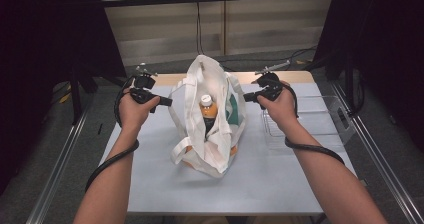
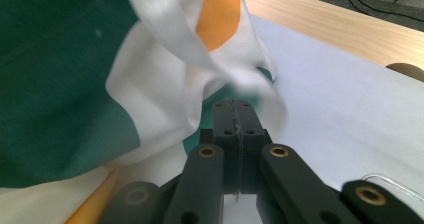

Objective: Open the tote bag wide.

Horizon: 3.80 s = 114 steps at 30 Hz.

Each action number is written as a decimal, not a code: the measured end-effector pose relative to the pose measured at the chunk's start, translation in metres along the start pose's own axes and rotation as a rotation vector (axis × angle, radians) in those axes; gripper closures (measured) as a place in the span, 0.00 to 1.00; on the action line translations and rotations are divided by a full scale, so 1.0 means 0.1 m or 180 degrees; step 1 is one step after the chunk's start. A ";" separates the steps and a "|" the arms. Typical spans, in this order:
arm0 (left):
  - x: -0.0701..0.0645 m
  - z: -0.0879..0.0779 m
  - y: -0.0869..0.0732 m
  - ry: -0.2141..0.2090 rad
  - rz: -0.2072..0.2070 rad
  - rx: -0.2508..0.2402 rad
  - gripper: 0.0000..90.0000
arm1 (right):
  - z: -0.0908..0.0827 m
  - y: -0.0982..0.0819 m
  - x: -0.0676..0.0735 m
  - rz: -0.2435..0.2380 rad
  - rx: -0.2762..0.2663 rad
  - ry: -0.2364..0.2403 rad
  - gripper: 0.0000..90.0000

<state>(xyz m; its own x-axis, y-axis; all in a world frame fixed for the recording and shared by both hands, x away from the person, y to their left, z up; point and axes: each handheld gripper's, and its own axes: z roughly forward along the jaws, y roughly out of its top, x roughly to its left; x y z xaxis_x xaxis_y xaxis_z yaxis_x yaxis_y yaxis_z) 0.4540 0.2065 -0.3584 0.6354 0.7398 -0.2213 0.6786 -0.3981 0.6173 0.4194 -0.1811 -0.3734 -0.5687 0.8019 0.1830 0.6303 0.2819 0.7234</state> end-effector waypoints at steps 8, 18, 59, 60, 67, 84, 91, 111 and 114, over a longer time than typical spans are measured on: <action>-0.09 -0.09 -0.02 -0.0028 0.0011 -0.0012 0.54 | -0.03 -0.01 0.12 -0.0013 0.0023 -0.0032 0.73; -0.22 -0.22 -0.05 -0.0059 0.0038 -0.0071 0.41 | -0.26 0.04 0.22 0.0096 -0.0062 -0.0160 0.51; -0.67 -0.39 0.39 -0.0170 0.0263 -0.0085 0.32 | -0.25 0.63 0.77 0.0059 -0.0114 -0.0054 0.49; -0.69 -0.36 0.39 -0.0176 0.0222 -0.0122 0.32 | -0.22 0.62 0.79 0.0047 -0.0072 -0.0065 0.51; -0.69 -0.25 0.38 -0.0232 0.0207 -0.0042 0.40 | -0.16 0.59 0.80 0.0019 0.0012 -0.0040 0.68; -0.55 -0.19 0.32 -0.0147 0.0036 0.0035 0.89 | -0.11 0.47 0.58 0.0007 0.0053 -0.0239 0.92; -0.49 -0.15 0.30 -0.0103 -0.0010 0.0021 0.90 | -0.09 0.41 0.48 0.0074 0.0048 -0.0262 0.94; -0.37 -0.06 0.19 0.0038 -0.0136 0.0042 0.93 | -0.04 0.26 0.28 0.0176 0.0063 -0.0313 0.96; -0.37 -0.06 0.17 0.0046 -0.0128 0.0035 0.93 | -0.03 0.23 0.26 0.0181 0.0071 -0.0316 0.97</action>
<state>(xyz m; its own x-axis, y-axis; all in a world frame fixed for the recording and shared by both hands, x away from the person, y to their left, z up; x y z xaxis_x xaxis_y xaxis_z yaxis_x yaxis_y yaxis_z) 0.4402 0.1757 -0.3356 0.6022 0.7630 -0.2348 0.7075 -0.3739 0.5997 0.4176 -0.1549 -0.3496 -0.4773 0.8649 0.1556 0.6723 0.2453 0.6985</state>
